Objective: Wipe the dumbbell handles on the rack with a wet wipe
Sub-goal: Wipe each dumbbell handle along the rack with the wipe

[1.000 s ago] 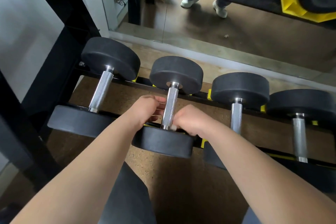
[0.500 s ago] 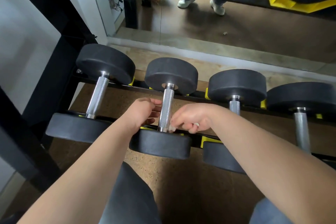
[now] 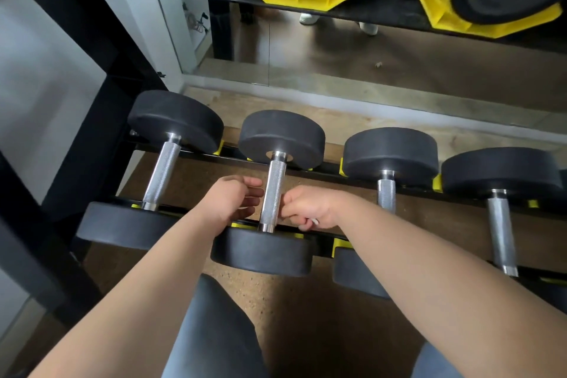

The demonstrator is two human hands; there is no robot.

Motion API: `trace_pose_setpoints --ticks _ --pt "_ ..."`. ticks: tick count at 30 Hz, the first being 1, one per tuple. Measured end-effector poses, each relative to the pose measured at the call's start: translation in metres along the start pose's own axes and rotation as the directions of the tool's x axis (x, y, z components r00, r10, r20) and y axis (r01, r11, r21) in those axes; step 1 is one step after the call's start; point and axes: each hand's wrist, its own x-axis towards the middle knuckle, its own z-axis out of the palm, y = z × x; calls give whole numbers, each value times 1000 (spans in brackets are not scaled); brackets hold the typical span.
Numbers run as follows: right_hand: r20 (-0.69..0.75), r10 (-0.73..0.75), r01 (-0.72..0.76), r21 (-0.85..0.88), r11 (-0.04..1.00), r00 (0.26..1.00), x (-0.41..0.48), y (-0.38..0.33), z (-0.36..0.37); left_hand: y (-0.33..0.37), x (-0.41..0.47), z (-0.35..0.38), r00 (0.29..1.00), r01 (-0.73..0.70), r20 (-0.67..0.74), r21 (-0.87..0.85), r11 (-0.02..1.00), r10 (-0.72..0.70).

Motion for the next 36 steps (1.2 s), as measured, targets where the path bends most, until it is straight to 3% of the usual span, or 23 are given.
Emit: trace_pose_setpoints --ticks 3,5,7,9,10,12,14,17,19,21,23,25,28,31,36 --pt "-309 -132 217 262 940 942 13 -7 -4 3 2 3 999 26 -20 -14 1000 -26" --pt "-362 -145 255 280 926 921 17 -6 -4 3 2 3 1000 14 -17 -19 1000 -15" --pt "-194 -109 141 163 976 975 10 -2 -2 0 2 1 1000 -7 17 -20 1000 7" --pt "6 -22 23 -82 996 1000 -5 -1 -3 -3 2 -2 999 -25 34 -39 999 26" --pt "40 0 9 -206 979 999 -13 -3 -4 -4 3 -4 999 -34 34 -55 998 36" --pt "-50 -62 36 -421 906 997 -24 -10 -6 -6 3 -8 997 -70 21 -90 994 72" --pt "-240 -242 99 -486 868 940 -29 -11 -8 -9 0 -10 988 -154 13 -86 984 156" --pt "-431 -475 301 -413 860 767 -39 -13 -9 -8 -14 -6 883 -468 89 105 878 460" --pt "-443 -519 366 -388 846 731 -44 -19 -2 -6 -20 0 777 -630 178 216 746 604" --pt "-468 -518 370 -374 850 716 -39 -22 4 -5 -19 0 745 -667 161 191 720 647" --pt "-498 -528 383 -369 847 688 -32 -23 6 -5 -16 -4 789 -612 134 72 788 600" --pt "-491 -542 423 -340 840 681 -27 -22 6 1 -15 -3 874 -456 133 -114 883 468" --pt "-480 -542 429 -332 840 690 -27 -20 6 14 -4 2 954 -281 23 -282 917 299" --pt "-537 -492 350 -349 869 685 -26 -13 3 15 14 6 950 -306 -81 -72 949 300" --pt "-554 -427 289 -323 901 714 -26 -8 -2 2 7 -13 962 -259 177 333 906 210"
